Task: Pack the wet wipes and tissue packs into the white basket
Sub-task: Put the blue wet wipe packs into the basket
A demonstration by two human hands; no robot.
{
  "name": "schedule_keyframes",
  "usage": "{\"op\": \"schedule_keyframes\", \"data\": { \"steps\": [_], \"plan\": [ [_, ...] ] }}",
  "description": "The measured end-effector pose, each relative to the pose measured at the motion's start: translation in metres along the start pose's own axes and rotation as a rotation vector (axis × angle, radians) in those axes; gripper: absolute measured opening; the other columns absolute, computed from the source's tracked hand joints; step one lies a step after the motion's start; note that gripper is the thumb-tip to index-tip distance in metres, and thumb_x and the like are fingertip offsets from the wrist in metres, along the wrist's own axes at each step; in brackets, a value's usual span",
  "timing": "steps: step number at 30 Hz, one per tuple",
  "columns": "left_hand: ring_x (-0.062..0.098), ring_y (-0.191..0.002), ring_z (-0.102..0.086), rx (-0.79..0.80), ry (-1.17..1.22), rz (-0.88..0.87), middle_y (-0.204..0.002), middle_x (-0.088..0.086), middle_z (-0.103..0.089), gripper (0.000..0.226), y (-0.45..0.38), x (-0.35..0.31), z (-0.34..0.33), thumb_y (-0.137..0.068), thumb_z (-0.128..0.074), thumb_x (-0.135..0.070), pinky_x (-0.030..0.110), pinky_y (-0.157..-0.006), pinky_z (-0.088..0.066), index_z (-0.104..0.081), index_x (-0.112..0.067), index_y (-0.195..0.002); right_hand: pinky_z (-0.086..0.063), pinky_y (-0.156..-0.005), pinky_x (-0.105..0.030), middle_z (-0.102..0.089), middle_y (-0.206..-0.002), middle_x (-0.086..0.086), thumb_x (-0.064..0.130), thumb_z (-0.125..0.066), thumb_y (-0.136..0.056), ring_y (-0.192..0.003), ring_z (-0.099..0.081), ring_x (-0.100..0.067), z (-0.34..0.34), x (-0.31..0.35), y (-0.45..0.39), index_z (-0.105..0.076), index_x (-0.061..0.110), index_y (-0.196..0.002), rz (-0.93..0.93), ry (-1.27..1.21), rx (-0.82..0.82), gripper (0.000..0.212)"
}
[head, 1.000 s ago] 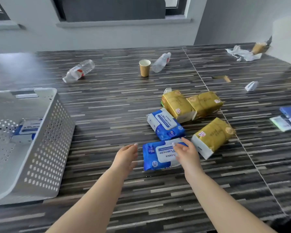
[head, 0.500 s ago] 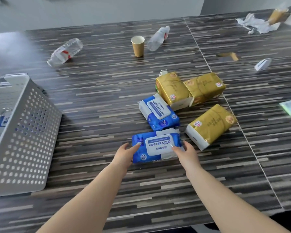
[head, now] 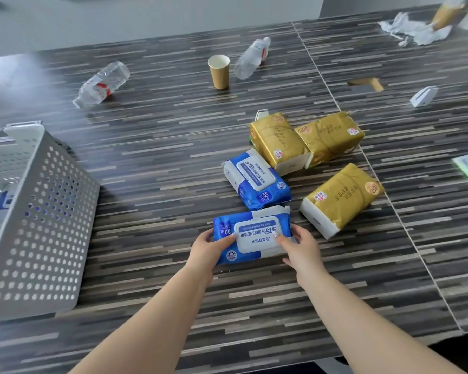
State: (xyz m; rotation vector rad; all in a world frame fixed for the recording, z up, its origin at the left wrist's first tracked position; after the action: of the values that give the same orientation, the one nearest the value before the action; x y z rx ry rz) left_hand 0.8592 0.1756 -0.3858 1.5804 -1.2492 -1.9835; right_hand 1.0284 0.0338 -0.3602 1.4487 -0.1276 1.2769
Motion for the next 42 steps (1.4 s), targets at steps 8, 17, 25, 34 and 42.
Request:
{"op": "schedule_keyframes", "data": {
  "steps": [8,17,25,34,42],
  "plan": [
    [0.03,-0.094,-0.072,0.123,0.146,-0.102,-0.116,0.015,-0.068,0.055,0.029,-0.034,0.036,-0.076,-0.078,-0.013,0.045,-0.078,-0.06,-0.048,-0.011,-0.123,-0.058,-0.08,-0.039,-0.056,-0.13,0.0,0.021,-0.069,-0.083,-0.109,-0.06,-0.019,-0.029,0.041,0.035,-0.05,0.027,-0.13,0.211,-0.08,0.053,0.051],
    [0.026,-0.086,-0.074,0.249,0.273,-0.318,-0.104,0.011,-0.076,0.038,0.078,-0.085,0.097,-0.081,-0.071,-0.016,0.037,-0.063,-0.059,-0.062,-0.014,-0.119,-0.042,-0.071,-0.013,-0.054,-0.117,0.01,0.022,-0.068,-0.085,-0.105,-0.048,-0.004,-0.097,0.12,0.092,-0.051,0.023,-0.129,0.529,0.062,0.179,0.048],
    [0.029,-0.095,-0.072,0.309,0.611,-0.54,-0.113,0.016,-0.072,0.042,0.116,-0.126,0.143,-0.078,-0.067,-0.017,0.042,-0.076,-0.06,-0.063,-0.013,-0.12,-0.054,-0.088,-0.043,-0.053,-0.135,-0.001,0.022,-0.074,-0.079,-0.116,-0.058,-0.019,-0.176,0.148,0.15,-0.026,0.033,-0.144,0.449,-0.398,0.355,0.081],
    [0.034,-0.111,-0.064,0.243,0.616,-0.567,-0.127,0.02,-0.063,0.066,0.126,-0.131,0.18,-0.075,-0.077,-0.02,0.046,-0.088,-0.055,-0.05,-0.011,-0.134,-0.057,-0.075,-0.043,-0.07,-0.108,-0.004,0.012,-0.067,-0.084,-0.096,-0.067,-0.024,-0.224,0.166,0.179,-0.054,0.023,-0.117,0.398,-0.394,0.587,0.037],
    [0.026,-0.118,-0.061,0.153,0.329,-0.588,-0.133,0.011,-0.059,0.1,0.126,-0.149,0.226,-0.059,-0.085,-0.04,0.055,-0.105,-0.042,-0.033,-0.029,-0.145,-0.059,-0.071,-0.037,-0.067,-0.115,-0.008,0.005,-0.069,-0.08,-0.097,-0.069,-0.024,-0.23,0.182,0.19,-0.05,0.024,-0.125,0.47,-0.088,0.783,0.052]
  ]
}}
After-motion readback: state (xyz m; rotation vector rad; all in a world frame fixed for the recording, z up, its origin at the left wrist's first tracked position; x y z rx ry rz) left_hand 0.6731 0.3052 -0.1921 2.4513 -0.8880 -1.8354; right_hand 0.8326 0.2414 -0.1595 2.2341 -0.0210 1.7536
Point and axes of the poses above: each hand's wrist, its own y-axis away from the middle knuckle, its own z-axis out of the back of the hand, x = y × z, the point moved 7 cm from there along -y, towards the middle knuckle
